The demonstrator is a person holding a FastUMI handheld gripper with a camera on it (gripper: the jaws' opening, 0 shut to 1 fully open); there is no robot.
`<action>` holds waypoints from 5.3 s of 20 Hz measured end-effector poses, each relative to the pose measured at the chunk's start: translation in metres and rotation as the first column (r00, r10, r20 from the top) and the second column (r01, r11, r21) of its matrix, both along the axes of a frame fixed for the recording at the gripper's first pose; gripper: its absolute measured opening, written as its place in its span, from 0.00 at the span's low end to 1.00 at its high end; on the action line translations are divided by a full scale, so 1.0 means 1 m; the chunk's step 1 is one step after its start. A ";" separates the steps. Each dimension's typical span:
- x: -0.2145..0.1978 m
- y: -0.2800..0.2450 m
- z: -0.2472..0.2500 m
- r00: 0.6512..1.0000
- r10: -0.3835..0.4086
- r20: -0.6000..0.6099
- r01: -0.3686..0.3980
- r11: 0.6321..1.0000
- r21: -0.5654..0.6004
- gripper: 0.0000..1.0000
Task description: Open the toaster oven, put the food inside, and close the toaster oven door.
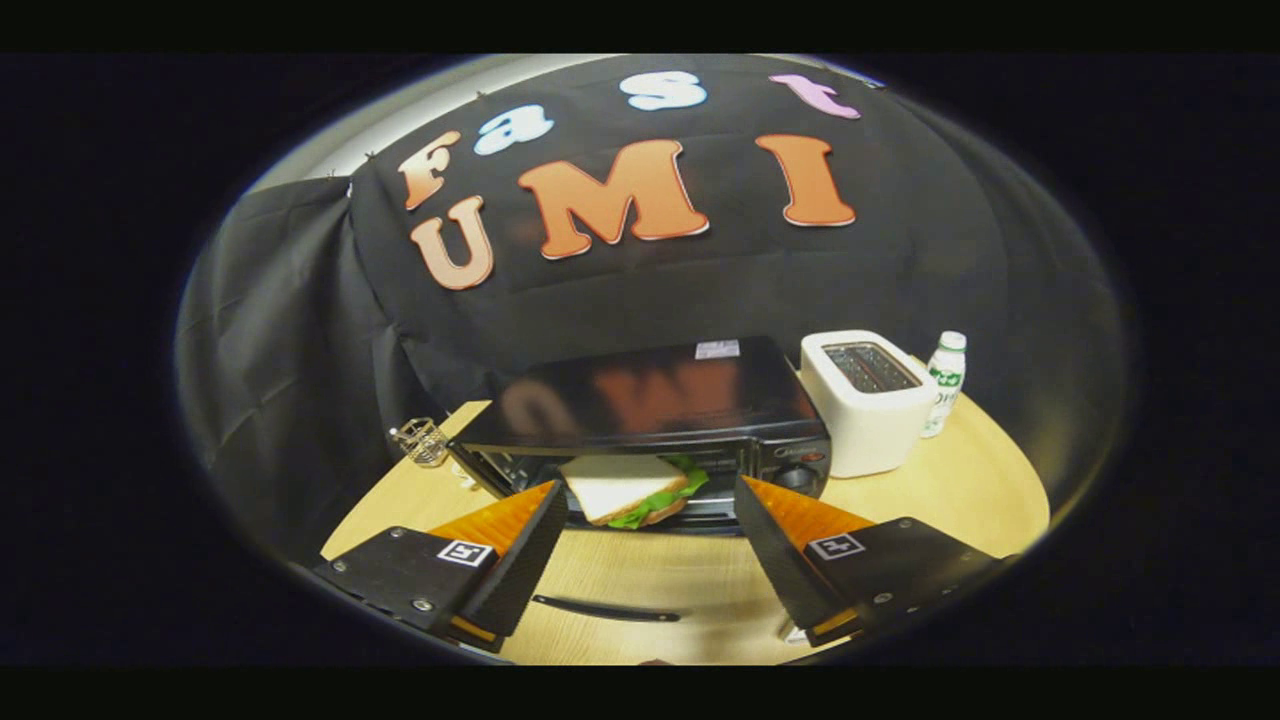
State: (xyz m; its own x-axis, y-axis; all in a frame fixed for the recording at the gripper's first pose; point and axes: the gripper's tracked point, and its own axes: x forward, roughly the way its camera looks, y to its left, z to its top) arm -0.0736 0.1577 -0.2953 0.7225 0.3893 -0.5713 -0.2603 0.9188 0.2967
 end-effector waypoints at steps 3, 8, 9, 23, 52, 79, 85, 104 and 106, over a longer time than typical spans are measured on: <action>-0.023 0.005 -0.006 0.998 0.047 -0.033 -0.048 0.999 -0.010 0.99; -0.082 0.031 -0.047 0.979 0.133 -0.154 -0.137 0.991 -0.010 0.99; -0.093 0.036 -0.055 0.972 0.150 -0.179 -0.155 0.988 -0.013 0.99; -0.174 0.056 -0.135 0.871 0.185 -0.455 -0.228 0.973 -0.042 0.99; -0.146 0.058 -0.113 0.919 0.105 -0.381 -0.171 0.975 -0.144 0.98; 0.025 0.065 0.035 0.985 0.077 0.152 -0.042 0.974 -0.221 0.99; 0.054 0.040 0.133 0.943 0.059 0.328 0.018 0.974 -0.225 0.99; 0.080 -0.011 0.316 0.791 -0.005 0.612 0.147 0.972 -0.183 0.99; 0.080 -0.016 0.320 0.789 -0.012 0.615 0.156 0.971 -0.181 0.99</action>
